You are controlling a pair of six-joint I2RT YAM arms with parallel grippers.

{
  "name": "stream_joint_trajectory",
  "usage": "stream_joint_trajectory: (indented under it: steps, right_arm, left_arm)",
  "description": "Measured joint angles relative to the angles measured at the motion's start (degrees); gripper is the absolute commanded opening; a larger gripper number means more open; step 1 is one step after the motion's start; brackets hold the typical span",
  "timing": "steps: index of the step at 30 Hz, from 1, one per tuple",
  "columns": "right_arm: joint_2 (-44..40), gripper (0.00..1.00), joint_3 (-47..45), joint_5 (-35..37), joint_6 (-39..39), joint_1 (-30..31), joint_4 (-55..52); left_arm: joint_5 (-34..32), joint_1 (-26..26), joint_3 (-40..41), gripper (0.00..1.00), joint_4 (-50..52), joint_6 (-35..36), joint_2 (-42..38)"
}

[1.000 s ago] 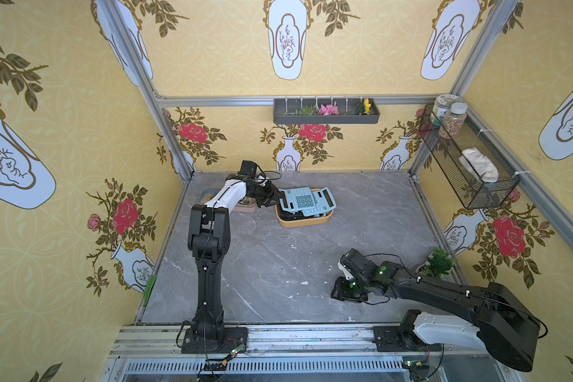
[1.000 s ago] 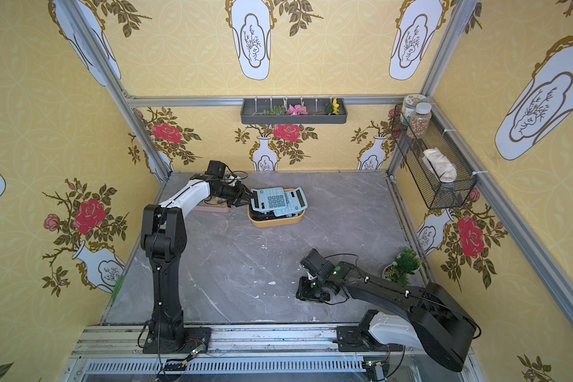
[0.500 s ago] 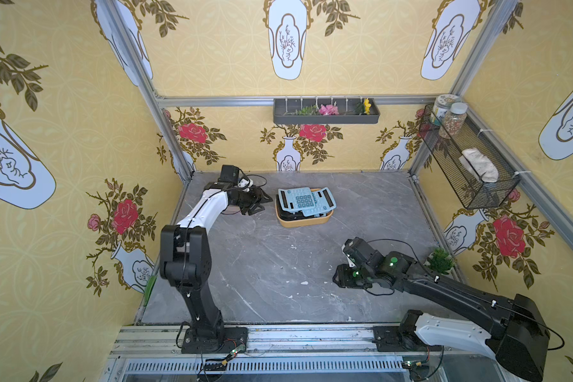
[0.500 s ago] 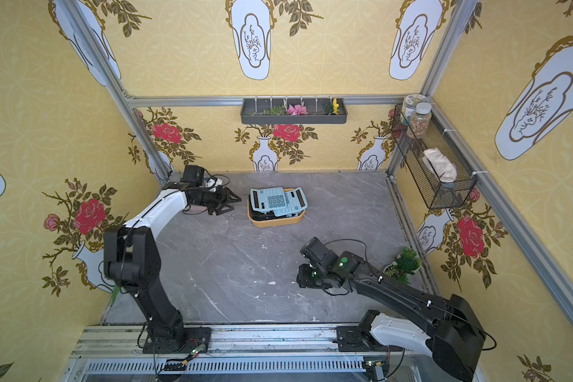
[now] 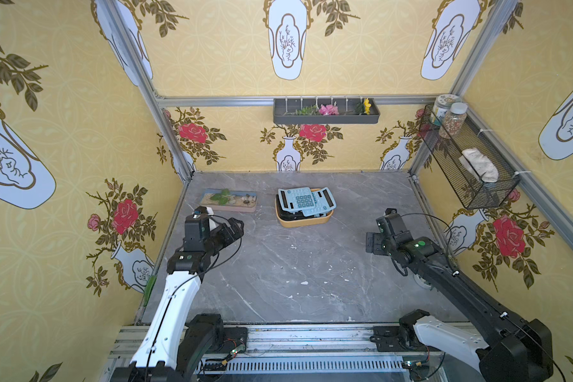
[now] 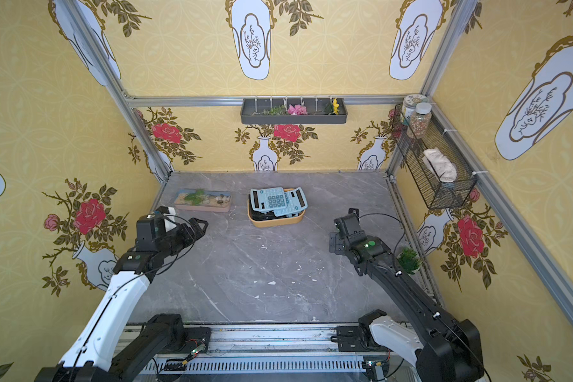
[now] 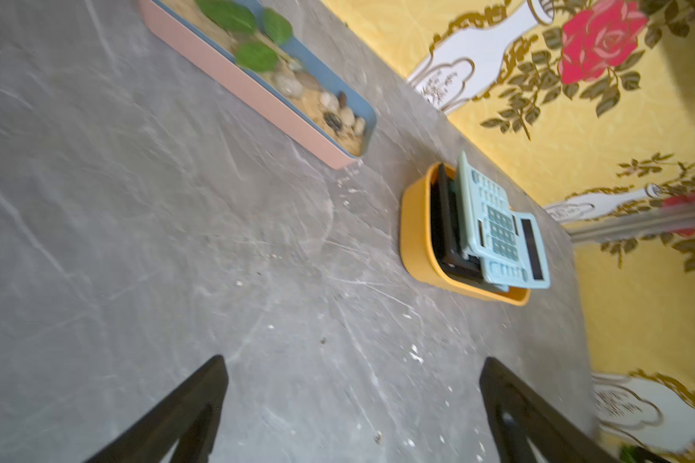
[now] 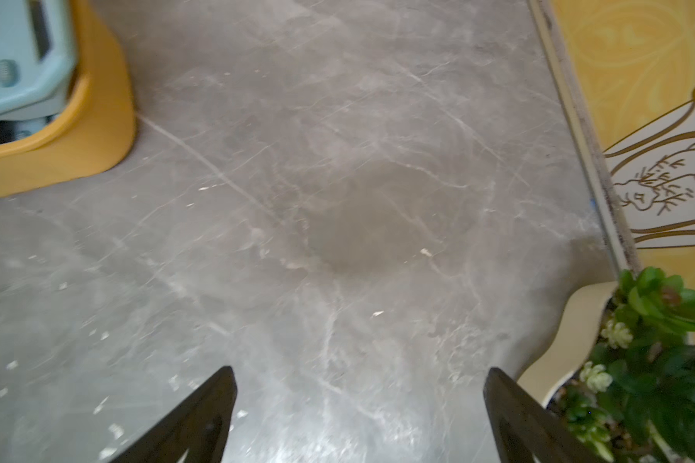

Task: Put the calculator in the storage box
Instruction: Place the calculator in the storage box, then reset both arms

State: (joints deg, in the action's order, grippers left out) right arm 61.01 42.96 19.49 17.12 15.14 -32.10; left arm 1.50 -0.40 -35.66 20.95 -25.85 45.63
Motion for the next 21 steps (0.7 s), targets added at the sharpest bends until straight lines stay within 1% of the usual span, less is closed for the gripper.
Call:
stream_joint_trajectory:
  steps: [3, 5, 8, 11, 13, 15, 18, 20, 21]
  right_arm:
    - [-0.2, 0.97, -5.2, -1.8, -2.8, -6.2, 8.2]
    - [-1.7, 0.97, -10.4, -2.3, -3.9, -8.7, 14.4]
    - [-3.5, 0.97, -17.8, -3.5, -5.3, -10.2, 23.5]
    - [-3.3, 0.97, -24.5, -3.5, -6.9, -10.6, 34.3]
    - [-1.2, 0.97, -27.7, -3.7, -7.6, -10.7, 41.3]
    - [2.1, 0.97, -28.7, -4.3, -8.8, -10.9, 47.6]
    - [8.0, 0.97, -28.5, -4.9, -11.1, -11.0, 57.9]
    - [14.1, 0.97, -28.6, -6.1, -12.5, -11.2, 66.5]
    - [17.2, 0.97, -29.1, -6.5, -13.1, -11.4, 70.1]
  left_arm:
    - [-5.9, 0.0, 7.9, 1.0, -5.9, 0.9, -5.9]
    - [-9.9, 0.0, 12.8, 1.0, -8.9, 1.6, -9.5]
    - [-15.4, 0.0, 17.4, 1.0, -12.5, 2.0, -13.5]
    - [-19.4, 0.0, 20.2, 1.0, -17.9, 2.6, -15.0]
    - [-21.4, 0.0, 22.1, 1.0, -22.4, 3.4, -13.7]
    - [-22.8, 0.0, 23.6, 1.0, -26.3, 4.3, -11.1]
    - [-25.2, 0.0, 27.3, 1.0, -35.8, 4.9, -4.9]
    - [-26.6, 0.0, 30.8, 1.0, -44.4, 4.9, 1.6]
    - [-26.8, 0.1, 31.3, 1.0, -46.6, 4.9, 4.4]
